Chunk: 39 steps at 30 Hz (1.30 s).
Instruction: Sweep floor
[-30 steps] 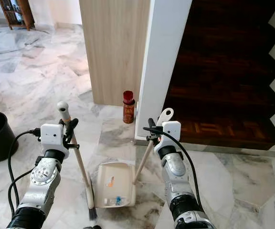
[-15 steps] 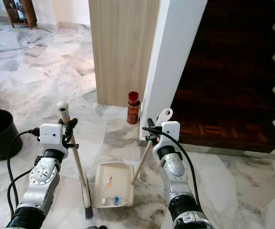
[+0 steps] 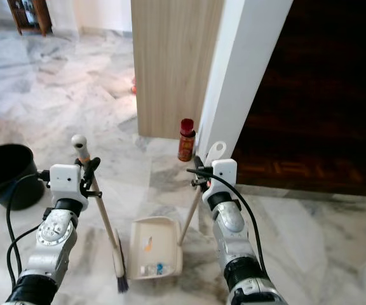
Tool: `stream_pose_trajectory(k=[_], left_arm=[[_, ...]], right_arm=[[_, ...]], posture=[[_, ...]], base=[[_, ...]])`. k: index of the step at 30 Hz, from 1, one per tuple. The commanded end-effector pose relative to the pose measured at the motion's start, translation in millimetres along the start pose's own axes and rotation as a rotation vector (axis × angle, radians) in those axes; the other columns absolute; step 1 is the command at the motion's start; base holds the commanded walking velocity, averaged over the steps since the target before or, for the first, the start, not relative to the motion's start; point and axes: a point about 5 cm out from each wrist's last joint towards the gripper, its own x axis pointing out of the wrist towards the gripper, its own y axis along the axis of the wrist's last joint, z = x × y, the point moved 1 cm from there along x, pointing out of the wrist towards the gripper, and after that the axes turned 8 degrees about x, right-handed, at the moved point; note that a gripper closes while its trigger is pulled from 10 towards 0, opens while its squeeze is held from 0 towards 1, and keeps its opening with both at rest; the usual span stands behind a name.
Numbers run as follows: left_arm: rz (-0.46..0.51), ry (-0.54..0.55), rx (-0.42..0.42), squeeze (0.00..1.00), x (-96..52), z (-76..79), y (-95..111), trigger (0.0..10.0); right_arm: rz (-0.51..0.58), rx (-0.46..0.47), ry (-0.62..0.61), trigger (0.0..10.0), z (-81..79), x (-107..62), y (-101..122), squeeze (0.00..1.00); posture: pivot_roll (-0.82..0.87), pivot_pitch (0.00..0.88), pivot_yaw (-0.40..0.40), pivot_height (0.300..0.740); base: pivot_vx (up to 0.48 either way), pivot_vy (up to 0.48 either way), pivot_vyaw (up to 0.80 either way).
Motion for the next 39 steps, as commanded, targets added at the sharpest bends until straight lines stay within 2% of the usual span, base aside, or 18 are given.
stream_pose_trajectory(k=[1, 28, 39], left_arm=[[0.037, 0.004, 0.013, 0.0, 5.1, -3.5, 8.8, 10.0], [0.037, 0.0, 0.012, 0.0, 4.9, -3.1, 8.6, 10.0], [0.037, -0.002, 0.012, 0.0, 4.9, -3.0, 8.6, 10.0]], right_arm=[[0.069, -0.003, 0.006, 10.0, -0.3, 7.6, 17.7, 0.0], [0.066, 0.012, 0.009, 10.0, -0.5, 7.9, 16.9, 0.0], [0.066, -0.008, 0.02, 10.0, -2.5, 8.7, 17.5, 0.0]], posture=[[0.04, 0.0, -0.067, 0.74], [0.04, 0.0, -0.065, 0.74], [0.05, 0.0, -0.066, 0.74]], base=[[0.0, 0.307, 0.0], [0.0, 0.312, 0.0], [0.0, 0.314, 0.0]])
